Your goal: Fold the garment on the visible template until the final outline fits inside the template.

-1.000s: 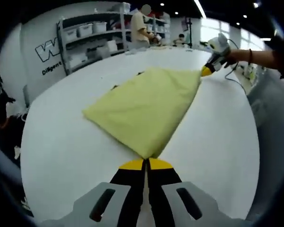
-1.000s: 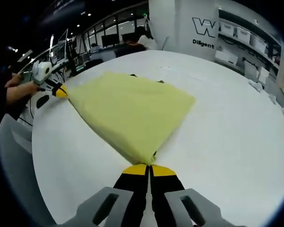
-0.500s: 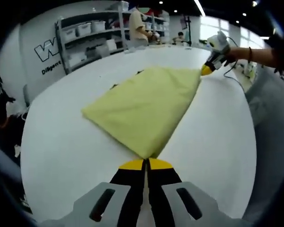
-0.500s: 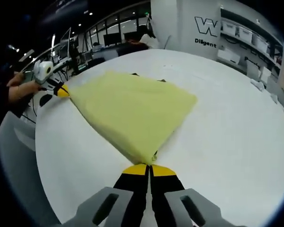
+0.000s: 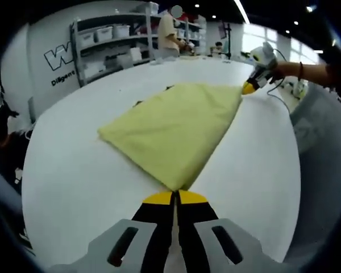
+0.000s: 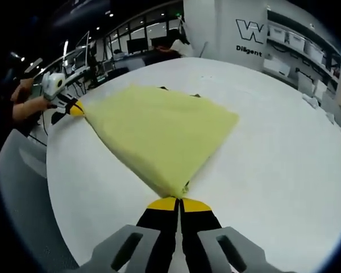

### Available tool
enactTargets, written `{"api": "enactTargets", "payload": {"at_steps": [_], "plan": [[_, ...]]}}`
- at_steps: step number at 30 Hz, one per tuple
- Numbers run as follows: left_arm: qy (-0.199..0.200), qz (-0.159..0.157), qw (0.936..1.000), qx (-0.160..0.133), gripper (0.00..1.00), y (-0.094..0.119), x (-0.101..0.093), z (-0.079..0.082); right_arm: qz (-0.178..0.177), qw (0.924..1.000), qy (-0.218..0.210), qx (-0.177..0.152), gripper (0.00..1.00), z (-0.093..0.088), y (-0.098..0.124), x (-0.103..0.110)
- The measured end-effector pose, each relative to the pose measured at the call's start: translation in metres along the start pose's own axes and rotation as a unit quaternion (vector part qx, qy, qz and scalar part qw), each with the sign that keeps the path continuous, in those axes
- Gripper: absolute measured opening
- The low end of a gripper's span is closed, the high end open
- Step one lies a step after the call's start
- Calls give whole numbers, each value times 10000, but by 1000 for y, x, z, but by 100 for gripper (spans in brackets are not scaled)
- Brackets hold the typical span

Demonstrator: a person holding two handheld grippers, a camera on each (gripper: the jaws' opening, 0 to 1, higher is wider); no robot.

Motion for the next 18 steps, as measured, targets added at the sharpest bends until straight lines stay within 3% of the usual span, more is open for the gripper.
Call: {"api": "enactTargets", "payload": {"at_steps": [6,9,10,13,18], "plan": [[94,11,10000,-28,0,1,-1,-2,5,10000,-1,-16,0,-2,0,4],[335,66,9994,-68,1,1,-1,-2,81,9998,-161,-73,0,-2,1,6],[352,121,9993,-37,2,3,0,-3,7,9990,-413,-195,0,0,2,5],[524,193,9984,-103,11,7,-2,-2,-102,9976,-615,-298,0,4,7,4],[771,387,9960,-227,29,19,-5,3,-218,9940,-828,-687,23,18,21,11]]}}
Point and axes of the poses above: the point that each gripper's makers call its tool centre point, and the gripper's own axes: y roughly backward along the fingers, x roughly to its left, z roughly out of its top, the point moved 2 cm from there along y, roughly backward along the fingers, and after that the axes turned 5 degrees about z, right-handed, at the moved point
